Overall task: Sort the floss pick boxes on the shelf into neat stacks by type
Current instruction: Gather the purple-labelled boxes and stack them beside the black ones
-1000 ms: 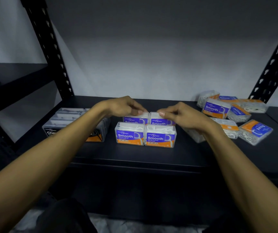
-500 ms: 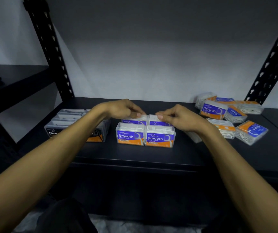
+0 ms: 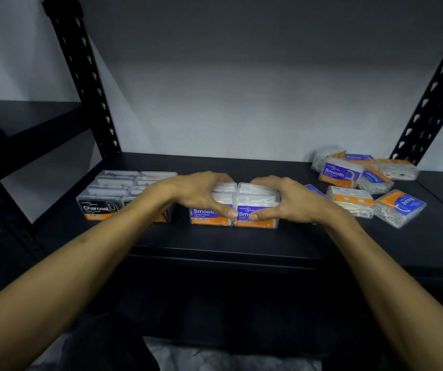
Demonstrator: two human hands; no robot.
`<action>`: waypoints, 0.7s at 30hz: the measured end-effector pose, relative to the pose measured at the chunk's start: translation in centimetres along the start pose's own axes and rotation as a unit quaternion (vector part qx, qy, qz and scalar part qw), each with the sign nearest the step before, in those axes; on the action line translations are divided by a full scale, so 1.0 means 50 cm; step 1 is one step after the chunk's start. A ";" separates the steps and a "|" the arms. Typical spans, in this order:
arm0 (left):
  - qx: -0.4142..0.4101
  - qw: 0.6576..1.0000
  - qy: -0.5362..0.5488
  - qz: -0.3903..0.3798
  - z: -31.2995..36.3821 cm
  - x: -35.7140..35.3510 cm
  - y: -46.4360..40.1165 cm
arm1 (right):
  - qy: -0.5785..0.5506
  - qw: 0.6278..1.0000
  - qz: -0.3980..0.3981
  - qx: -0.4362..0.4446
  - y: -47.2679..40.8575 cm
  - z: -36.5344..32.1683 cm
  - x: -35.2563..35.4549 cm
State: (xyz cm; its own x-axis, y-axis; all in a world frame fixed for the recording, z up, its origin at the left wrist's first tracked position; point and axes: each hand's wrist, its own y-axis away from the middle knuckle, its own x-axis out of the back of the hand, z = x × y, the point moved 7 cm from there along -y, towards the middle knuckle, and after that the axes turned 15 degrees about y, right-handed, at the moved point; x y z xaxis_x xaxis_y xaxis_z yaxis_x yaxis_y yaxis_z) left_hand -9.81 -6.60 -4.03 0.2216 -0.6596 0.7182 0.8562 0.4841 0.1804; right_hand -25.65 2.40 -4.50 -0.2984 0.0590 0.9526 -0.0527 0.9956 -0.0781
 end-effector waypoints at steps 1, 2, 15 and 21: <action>-0.009 1.000 -0.013 0.011 0.001 -0.002 -0.001 | -0.021 1.000 0.007 0.009 -0.001 -0.001 0.000; -0.015 0.999 -0.023 0.019 0.000 -0.003 -0.002 | -0.038 0.999 0.010 0.017 -0.002 -0.003 -0.001; -0.053 0.995 -0.058 0.068 0.010 0.007 -0.013 | -0.079 0.996 0.033 0.018 -0.012 0.001 0.003; -0.058 0.994 -0.067 0.068 0.011 0.007 -0.014 | -0.069 0.997 0.028 0.015 -0.014 0.000 0.004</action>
State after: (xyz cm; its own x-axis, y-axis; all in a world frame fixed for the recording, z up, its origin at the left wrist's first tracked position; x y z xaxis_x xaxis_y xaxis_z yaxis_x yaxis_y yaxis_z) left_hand -10.56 -6.85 -3.52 0.2816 -0.5059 0.8153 0.8725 0.4886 0.0018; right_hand -25.68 1.70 -4.25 -0.4294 0.1008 0.8975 -0.0609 0.9883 -0.1401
